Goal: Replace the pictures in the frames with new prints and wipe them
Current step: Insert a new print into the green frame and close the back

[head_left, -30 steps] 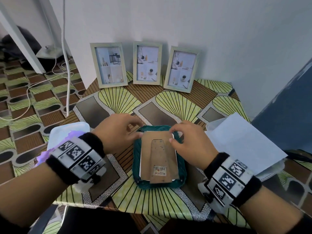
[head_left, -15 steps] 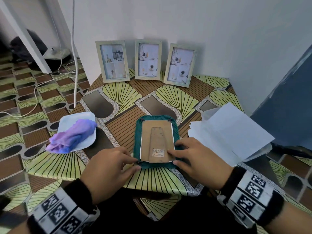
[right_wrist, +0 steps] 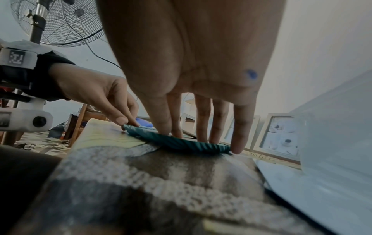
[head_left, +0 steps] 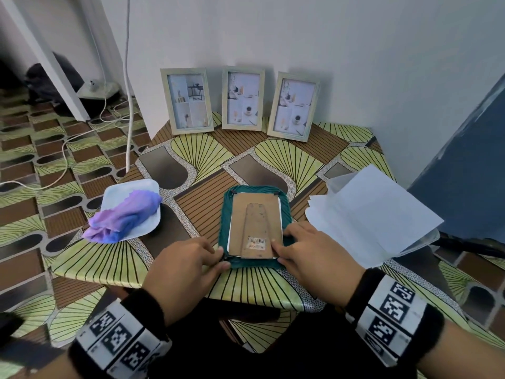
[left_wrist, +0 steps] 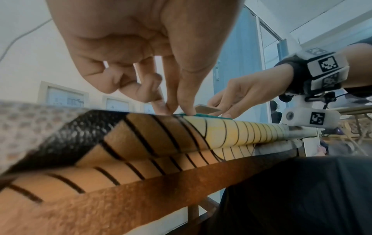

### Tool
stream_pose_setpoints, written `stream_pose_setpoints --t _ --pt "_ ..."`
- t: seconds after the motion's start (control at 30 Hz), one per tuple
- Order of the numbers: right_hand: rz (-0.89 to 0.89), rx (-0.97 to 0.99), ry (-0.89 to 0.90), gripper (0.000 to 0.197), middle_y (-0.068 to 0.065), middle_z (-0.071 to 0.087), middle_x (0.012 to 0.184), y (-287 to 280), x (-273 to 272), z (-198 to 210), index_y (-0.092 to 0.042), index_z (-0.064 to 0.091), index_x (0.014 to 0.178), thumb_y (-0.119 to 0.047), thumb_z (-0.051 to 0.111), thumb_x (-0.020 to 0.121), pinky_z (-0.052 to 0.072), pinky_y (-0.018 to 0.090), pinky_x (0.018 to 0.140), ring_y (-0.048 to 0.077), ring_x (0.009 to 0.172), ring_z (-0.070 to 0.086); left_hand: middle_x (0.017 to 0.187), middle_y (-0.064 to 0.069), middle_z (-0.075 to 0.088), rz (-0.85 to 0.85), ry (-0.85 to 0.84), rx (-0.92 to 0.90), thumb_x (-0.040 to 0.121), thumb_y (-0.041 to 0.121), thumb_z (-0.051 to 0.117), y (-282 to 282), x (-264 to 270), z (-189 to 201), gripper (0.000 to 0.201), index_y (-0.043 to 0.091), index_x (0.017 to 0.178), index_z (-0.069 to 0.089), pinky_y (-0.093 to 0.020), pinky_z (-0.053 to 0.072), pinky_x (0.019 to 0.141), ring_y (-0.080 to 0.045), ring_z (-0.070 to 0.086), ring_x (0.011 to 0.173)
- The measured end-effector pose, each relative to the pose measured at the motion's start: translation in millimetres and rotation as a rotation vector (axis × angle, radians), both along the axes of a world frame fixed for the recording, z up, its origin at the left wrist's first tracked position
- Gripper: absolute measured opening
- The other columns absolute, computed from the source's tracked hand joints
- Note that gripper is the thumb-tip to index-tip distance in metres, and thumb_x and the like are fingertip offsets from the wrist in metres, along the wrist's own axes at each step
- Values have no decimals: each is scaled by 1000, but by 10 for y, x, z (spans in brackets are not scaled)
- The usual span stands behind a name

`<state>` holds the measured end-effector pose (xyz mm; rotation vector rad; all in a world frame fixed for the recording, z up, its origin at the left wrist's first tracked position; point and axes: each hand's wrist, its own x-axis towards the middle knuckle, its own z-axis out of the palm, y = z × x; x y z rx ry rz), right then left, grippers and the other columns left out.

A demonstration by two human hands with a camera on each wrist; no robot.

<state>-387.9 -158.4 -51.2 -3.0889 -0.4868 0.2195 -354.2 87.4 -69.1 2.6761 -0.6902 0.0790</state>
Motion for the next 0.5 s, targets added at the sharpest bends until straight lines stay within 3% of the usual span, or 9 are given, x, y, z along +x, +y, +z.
stream_pose_setpoints --t 0.17,0.33,0.5 --pt "-5 20 10 40 3 47 128 -12 8 17 -25 49 139 -39 37 103 47 38 94 22 122 38 79 14 66 -48 -98 47 87 43 69 -8 -12 21 19 27 86 79 -31 48 58 -14 64 65" --pt "-4 47 15 41 -2 46 127 -34 23 12 -31 50 140 -42 35 103 45 34 96 19 123 37 90 15 68 -48 111 -94 87 40 69 3 70 -14 20 31 103 78 -34 50 76 -8 63 82" --pt "-9 62 11 40 -3 47 124 -45 31 35 -35 54 136 -46 35 102 46 32 92 18 121 39 85 15 70 -2 189 -253 81 34 78 20 50 -46 20 32 102 78 -26 47 74 -1 61 76"
